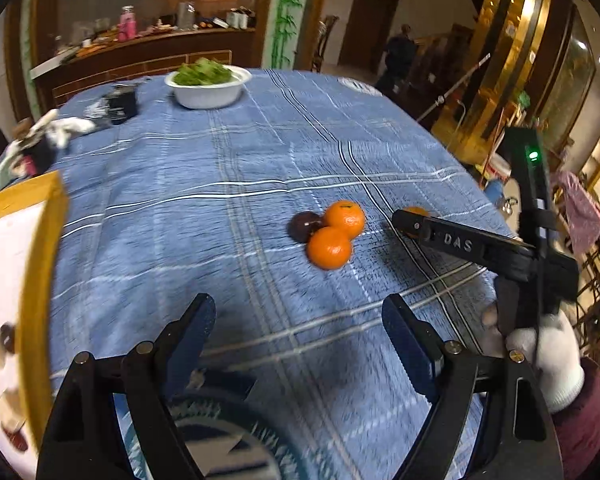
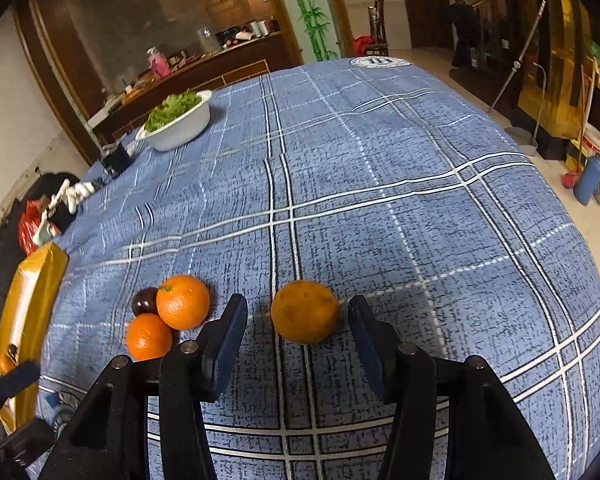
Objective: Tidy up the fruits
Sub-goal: 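Grasp a mandarin orange with the right tool while the left tool grasps another orange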
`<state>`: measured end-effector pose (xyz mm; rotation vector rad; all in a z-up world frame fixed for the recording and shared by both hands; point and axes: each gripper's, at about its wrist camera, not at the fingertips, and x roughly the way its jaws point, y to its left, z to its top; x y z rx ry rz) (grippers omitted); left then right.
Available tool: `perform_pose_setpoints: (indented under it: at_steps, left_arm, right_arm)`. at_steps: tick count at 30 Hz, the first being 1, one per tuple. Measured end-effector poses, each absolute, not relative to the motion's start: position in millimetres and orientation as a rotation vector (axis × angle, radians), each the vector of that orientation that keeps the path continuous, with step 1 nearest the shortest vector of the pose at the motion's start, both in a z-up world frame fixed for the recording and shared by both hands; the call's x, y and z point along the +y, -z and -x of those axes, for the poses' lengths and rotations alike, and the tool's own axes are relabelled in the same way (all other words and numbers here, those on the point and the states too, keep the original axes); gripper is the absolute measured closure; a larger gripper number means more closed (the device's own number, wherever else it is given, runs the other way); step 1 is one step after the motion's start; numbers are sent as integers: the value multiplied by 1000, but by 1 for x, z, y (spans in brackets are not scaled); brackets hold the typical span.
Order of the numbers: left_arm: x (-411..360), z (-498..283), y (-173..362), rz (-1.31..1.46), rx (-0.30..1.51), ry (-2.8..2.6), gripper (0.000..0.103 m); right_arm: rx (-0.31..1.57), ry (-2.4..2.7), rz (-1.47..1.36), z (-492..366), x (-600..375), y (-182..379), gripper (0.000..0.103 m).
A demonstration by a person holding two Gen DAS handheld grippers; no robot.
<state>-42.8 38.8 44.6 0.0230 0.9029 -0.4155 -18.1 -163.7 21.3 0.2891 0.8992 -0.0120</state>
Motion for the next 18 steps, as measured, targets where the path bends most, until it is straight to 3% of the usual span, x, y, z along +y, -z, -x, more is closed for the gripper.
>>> perform_pose_setpoints:
  at_steps: [3, 4, 5, 9, 12, 15, 18]
  left_arm:
    - [24, 27, -35, -30, 911, 425, 19]
    - [20, 21, -33, -28, 912, 423, 19]
    - [18, 16, -30, -25, 914, 422, 19]
    - [6, 0, -24, -9, 920, 432, 21]
    - [-2, -2, -20, -25, 932, 447, 34]
    - [-12, -7, -10, -56, 960, 450, 66]
    - [-11, -6, -9, -53, 957, 451, 71]
  right_arm:
    - [905, 5, -274, 16, -163, -19, 49]
    - [902, 4, -276, 17, -163, -19, 54]
    - [904, 5, -278, 17, -164, -18, 66]
    - [903, -1, -313, 20, -171, -18, 66]
    - [904, -2, -323, 20, -172, -18, 66]
    - [904, 5, -313, 20, -169, -18, 66]
    - [903, 3, -314, 19, -169, -18, 66]
